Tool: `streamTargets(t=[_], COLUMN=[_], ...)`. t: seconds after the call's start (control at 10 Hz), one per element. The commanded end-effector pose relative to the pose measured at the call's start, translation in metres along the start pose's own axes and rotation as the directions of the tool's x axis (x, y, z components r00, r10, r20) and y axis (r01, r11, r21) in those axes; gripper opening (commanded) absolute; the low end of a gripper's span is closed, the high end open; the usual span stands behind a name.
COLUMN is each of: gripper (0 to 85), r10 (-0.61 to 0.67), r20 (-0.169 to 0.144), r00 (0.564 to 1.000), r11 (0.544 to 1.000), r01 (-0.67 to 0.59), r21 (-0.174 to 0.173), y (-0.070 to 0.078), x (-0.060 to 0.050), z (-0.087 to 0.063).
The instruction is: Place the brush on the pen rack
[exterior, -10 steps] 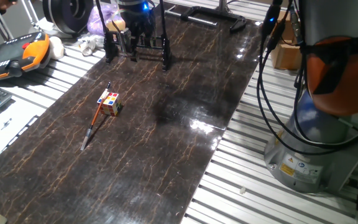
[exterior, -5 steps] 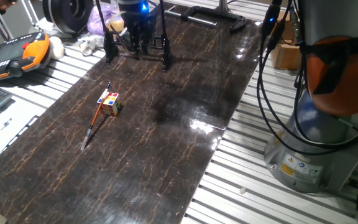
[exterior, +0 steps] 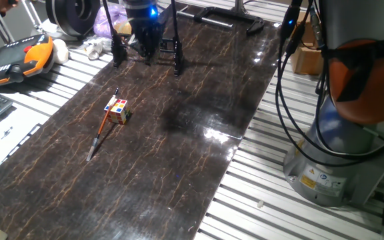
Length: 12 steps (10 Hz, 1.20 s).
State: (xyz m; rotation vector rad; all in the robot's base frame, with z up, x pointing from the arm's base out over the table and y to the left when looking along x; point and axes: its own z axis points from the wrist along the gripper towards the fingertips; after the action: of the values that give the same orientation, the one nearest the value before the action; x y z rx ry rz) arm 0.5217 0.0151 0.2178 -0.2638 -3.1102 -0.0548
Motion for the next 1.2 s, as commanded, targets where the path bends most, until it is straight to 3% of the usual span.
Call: streamTargets(t=[0.0,0.5,1.1], gripper=[0.7,0.7,0.7], r10=[0.008,0.04,0.113], r20=[0.001,0.02,0.041], r00=[1.0,0.999,0.993], r11=[1.0,0.999,0.992], r01=[-0.008,-0.04,-0.115], r21=[-0.003,-0.016,0.052], y=[0.004,0.022,0.047], x=[0.0,-0.003,-0.006], z=[0.005,0.037,0.044])
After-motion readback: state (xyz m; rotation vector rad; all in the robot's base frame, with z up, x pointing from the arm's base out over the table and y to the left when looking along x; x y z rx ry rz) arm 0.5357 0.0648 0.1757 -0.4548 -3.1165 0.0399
